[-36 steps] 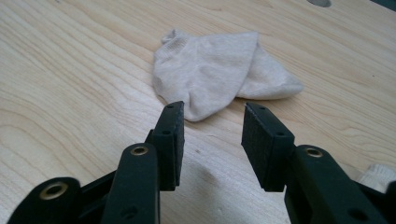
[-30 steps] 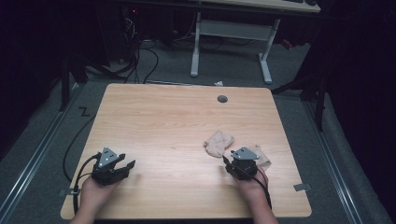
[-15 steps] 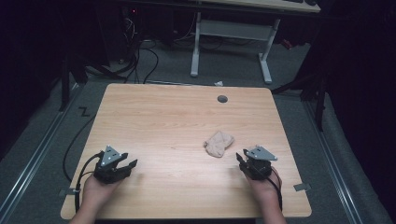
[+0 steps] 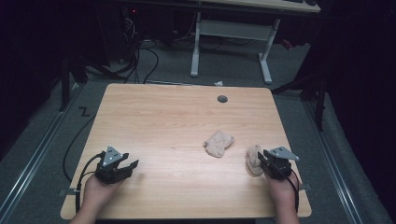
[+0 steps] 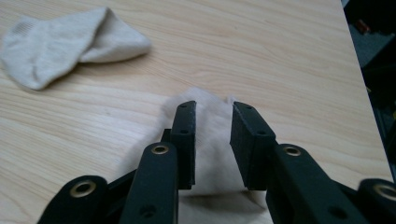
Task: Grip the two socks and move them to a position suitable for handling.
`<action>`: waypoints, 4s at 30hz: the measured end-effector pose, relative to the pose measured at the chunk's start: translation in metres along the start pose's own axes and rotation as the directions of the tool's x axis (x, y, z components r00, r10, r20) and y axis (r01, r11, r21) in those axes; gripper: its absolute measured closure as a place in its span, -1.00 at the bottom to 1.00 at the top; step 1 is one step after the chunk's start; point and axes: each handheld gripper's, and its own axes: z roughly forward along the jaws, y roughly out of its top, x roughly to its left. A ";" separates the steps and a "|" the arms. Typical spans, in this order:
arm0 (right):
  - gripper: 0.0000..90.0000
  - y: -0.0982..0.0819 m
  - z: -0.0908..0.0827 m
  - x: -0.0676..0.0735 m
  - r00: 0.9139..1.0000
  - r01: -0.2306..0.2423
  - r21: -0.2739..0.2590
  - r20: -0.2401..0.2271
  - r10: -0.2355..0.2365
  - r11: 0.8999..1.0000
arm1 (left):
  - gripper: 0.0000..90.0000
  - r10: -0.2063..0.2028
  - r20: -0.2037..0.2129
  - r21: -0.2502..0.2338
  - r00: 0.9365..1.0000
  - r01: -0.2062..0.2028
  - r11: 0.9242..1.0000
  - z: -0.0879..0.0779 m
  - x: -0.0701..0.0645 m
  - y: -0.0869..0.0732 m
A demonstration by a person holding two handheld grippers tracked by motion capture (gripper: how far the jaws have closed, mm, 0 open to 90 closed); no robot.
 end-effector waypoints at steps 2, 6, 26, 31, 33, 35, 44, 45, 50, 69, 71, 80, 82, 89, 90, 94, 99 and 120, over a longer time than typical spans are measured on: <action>0.86 -0.006 0.003 -0.005 1.000 -0.005 0.029 -0.002 0.005 1.000 | 0.09 0.001 0.001 0.003 1.000 -0.001 1.000 0.001 -0.001 0.000; 0.99 -0.010 0.009 -0.007 1.000 -0.004 0.072 -0.003 0.004 0.997 | 0.09 0.001 0.008 0.007 1.000 -0.001 1.000 0.001 -0.001 0.000; 1.00 -0.010 0.010 0.049 0.976 0.131 0.111 -0.187 -0.109 0.985 | 0.08 0.025 0.038 -0.003 0.999 -0.025 1.000 0.001 -0.014 0.002; 1.00 -0.008 0.009 0.067 0.961 0.175 0.104 -0.235 -0.147 0.979 | 0.08 0.030 0.039 -0.006 0.999 -0.029 1.000 0.002 -0.016 0.003; 1.00 -0.007 0.009 0.070 0.959 0.180 0.101 -0.238 -0.152 0.978 | 0.08 0.031 0.038 -0.008 0.999 -0.031 0.999 0.002 -0.017 0.003; 1.00 -0.006 0.010 0.077 0.953 0.195 0.094 -0.255 -0.165 0.976 | 0.08 0.031 0.036 -0.011 0.999 -0.031 0.999 0.002 -0.017 0.003; 1.00 0.003 0.013 0.120 0.914 0.285 0.058 -0.319 -0.252 0.957 | 0.08 0.039 0.049 -0.011 0.998 -0.039 0.999 0.004 -0.022 0.004; 1.00 0.004 0.013 0.125 0.909 0.291 0.056 -0.327 -0.258 0.955 | 0.08 0.039 0.049 -0.011 0.998 -0.039 0.999 0.004 -0.022 0.004; 1.00 0.008 0.015 0.147 0.882 0.335 0.029 -0.362 -0.303 0.942 | 0.08 0.057 0.068 -0.006 0.996 -0.057 0.998 0.006 -0.030 0.006; 1.00 0.016 0.019 0.136 0.922 0.272 0.023 -0.294 -0.253 0.962 | 0.07 0.133 0.158 -0.012 0.978 -0.133 0.991 0.013 -0.074 0.014; 1.00 0.015 0.022 0.136 0.921 0.276 0.037 -0.295 -0.254 0.960 | 0.06 0.148 0.175 -0.013 0.973 -0.148 0.989 0.015 -0.083 0.015; 0.99 0.010 0.021 0.149 0.901 0.306 0.043 -0.335 -0.274 0.951 | 0.06 0.153 0.262 0.000 0.953 -0.159 0.987 0.026 -0.117 0.017; 0.99 0.009 0.022 0.151 0.897 0.314 0.037 -0.339 -0.284 0.949 | 0.07 0.160 0.258 0.002 0.953 -0.167 0.986 0.027 -0.118 0.016; 0.99 0.013 0.023 0.166 0.878 0.340 0.020 -0.366 -0.309 0.940 | 0.09 0.153 0.241 0.010 0.958 -0.161 0.987 0.027 -0.115 0.015; 0.98 0.013 0.022 0.173 0.869 0.357 0.014 -0.372 -0.327 0.934 | 0.11 0.176 0.235 0.010 0.956 -0.184 0.983 0.025 -0.114 0.015; 0.93 0.015 0.021 0.181 0.866 0.368 0.013 -0.370 -0.337 0.930 | 0.17 0.157 0.198 0.004 0.968 -0.161 0.987 0.021 -0.103 0.015; 0.82 0.029 0.002 0.187 0.874 0.314 -0.071 -0.368 -0.318 0.947 | 0.25 0.136 0.149 -0.014 0.980 -0.135 0.991 0.015 -0.089 0.015; 0.80 0.025 0.018 0.239 0.803 0.435 -0.049 -0.431 -0.412 0.899 | 0.20 0.073 0.133 -0.012 0.988 -0.072 0.997 0.009 -0.073 0.015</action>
